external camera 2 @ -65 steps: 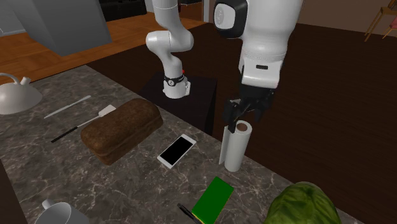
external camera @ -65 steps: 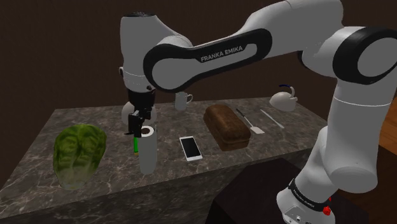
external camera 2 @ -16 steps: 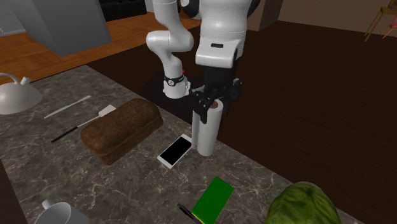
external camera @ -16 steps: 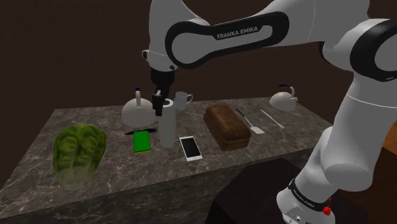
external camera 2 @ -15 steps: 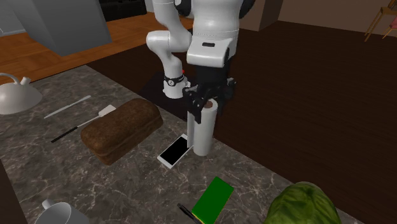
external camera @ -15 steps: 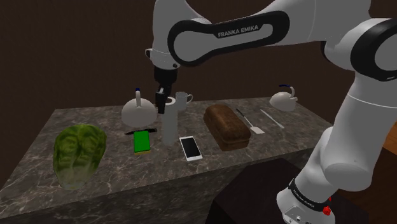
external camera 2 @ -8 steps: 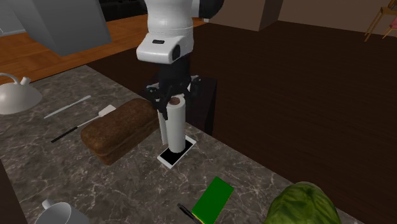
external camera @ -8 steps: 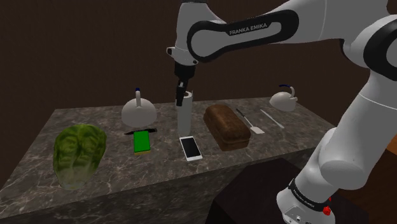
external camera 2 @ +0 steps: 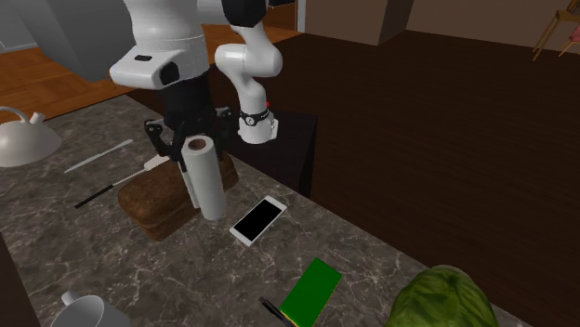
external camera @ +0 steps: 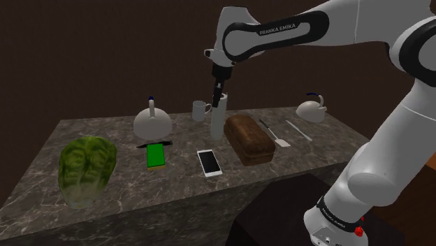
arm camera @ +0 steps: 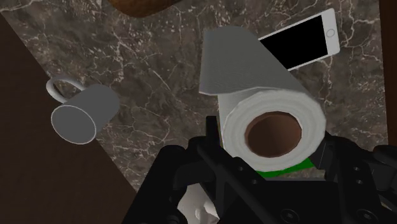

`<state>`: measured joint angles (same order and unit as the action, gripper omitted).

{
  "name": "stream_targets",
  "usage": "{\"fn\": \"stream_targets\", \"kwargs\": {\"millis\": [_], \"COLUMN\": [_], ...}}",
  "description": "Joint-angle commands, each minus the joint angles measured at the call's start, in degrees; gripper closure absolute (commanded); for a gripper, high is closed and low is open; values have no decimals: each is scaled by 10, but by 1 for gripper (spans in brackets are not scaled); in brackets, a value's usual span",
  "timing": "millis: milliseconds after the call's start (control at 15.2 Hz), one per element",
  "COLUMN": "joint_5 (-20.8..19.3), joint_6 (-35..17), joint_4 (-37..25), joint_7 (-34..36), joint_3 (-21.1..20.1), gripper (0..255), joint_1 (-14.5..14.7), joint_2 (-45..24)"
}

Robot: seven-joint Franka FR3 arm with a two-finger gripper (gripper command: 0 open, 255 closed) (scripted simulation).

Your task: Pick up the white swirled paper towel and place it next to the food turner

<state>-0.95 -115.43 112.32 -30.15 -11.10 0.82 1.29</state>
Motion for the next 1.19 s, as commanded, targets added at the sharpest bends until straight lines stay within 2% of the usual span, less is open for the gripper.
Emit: {"fn": "stream_targets", "kwargs": {"millis": [0,594,1122], "joint_5": [2,10,20], "joint_6": [-3,-1,13], "joint_4": [5,-15,-78], "joint_7": [-27,-151,-256], "joint_3": [13,75,123], "gripper": [255,255,255], "joint_1": [-12,-71,-124], "joint_2": [3,-14,-65]}}
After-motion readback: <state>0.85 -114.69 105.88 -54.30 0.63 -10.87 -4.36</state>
